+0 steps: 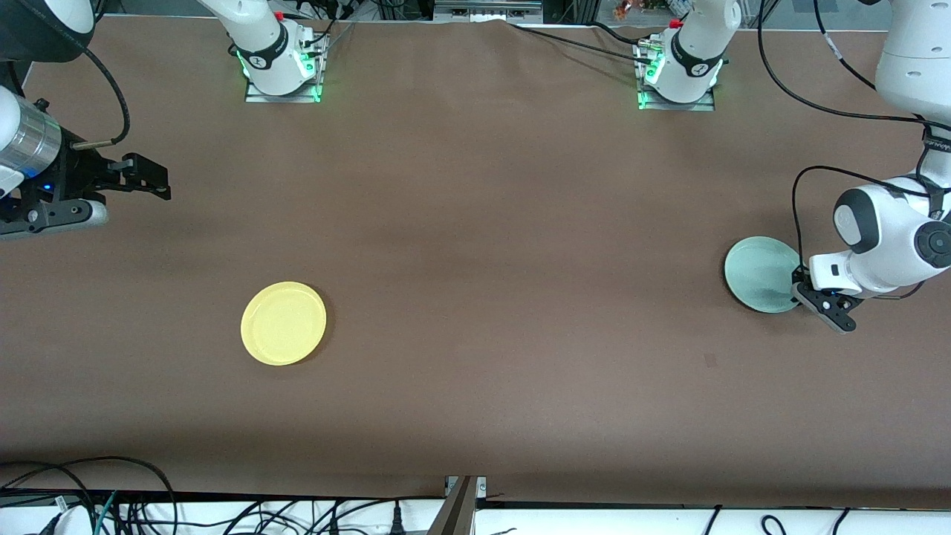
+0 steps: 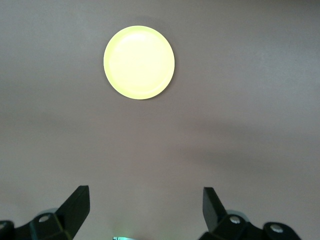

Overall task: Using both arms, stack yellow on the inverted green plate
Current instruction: 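Grasp the rim of the pale green plate with the left gripper, then lift the green plate and flip it over with the left gripper, then lower the inverted green plate onto the table and release it, then retract the left gripper while the right gripper reaches the yellow plate, then grasp the rim of the yellow plate with the right gripper, then carry the yellow plate onto the inverted green plate with the right gripper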

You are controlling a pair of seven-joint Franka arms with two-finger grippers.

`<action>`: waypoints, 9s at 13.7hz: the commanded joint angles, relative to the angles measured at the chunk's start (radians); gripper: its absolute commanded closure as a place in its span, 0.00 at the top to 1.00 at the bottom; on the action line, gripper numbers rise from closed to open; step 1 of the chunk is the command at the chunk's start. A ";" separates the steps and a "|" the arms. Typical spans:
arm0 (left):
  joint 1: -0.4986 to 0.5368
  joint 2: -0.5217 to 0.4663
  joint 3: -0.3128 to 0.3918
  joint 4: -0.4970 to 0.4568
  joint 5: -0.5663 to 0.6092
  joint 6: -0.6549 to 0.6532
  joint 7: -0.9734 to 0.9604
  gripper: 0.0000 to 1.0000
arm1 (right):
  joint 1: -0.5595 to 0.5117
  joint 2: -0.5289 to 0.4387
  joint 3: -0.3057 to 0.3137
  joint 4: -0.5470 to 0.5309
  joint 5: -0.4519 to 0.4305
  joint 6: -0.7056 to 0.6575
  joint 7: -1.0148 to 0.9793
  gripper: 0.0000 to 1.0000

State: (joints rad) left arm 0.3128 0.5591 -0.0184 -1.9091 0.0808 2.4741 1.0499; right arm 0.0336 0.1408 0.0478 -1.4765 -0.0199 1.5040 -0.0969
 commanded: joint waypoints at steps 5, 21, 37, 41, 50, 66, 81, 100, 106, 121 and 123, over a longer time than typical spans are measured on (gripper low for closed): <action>-0.125 -0.070 -0.012 0.209 0.087 -0.321 0.002 0.00 | -0.006 0.017 0.001 0.025 0.020 -0.019 -0.020 1.00; -0.880 0.051 -0.002 0.518 0.529 -0.878 -0.983 0.00 | -0.003 0.060 0.003 0.030 0.009 -0.001 -0.021 1.00; -1.207 0.272 0.008 0.601 0.660 -0.882 -1.675 1.00 | 0.000 0.059 0.004 0.030 0.008 -0.001 -0.018 1.00; -1.249 0.328 0.006 0.631 0.563 -0.848 -1.814 1.00 | 0.000 0.060 0.004 0.030 0.005 -0.001 -0.020 1.00; -1.124 0.303 0.008 0.743 0.010 -0.520 -1.814 1.00 | -0.001 0.072 0.004 0.028 -0.017 0.031 -0.021 1.00; -0.474 -0.182 0.006 0.717 -0.003 -0.934 -1.158 1.00 | -0.009 0.483 0.001 0.016 -0.112 0.479 -0.032 1.00; -0.411 -0.596 0.075 0.156 -0.044 -0.719 -1.081 1.00 | -0.050 0.602 -0.006 -0.082 -0.046 0.703 0.003 1.00; -0.400 -0.573 0.066 0.183 -0.042 -0.750 -1.087 1.00 | -0.041 0.614 -0.002 -0.064 0.024 0.699 0.095 0.00; -0.400 -0.573 0.064 0.183 -0.042 -0.751 -1.090 1.00 | -0.031 0.524 0.088 -0.054 0.249 0.639 0.271 0.00; -0.400 -0.573 0.064 0.183 -0.042 -0.755 -1.091 1.00 | 0.429 0.276 0.347 -0.588 0.238 1.189 1.014 0.00; -0.402 -0.573 0.064 0.183 -0.042 -0.755 -1.091 1.00 | 0.477 0.330 0.330 -0.568 0.233 1.251 1.042 0.00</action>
State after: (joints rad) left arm -0.0845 -0.0093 0.0423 -1.7312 0.0563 1.7288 -0.0342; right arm 0.4712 0.4202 0.4017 -2.0647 0.2082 2.6958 0.9250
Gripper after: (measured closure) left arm 0.000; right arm 0.974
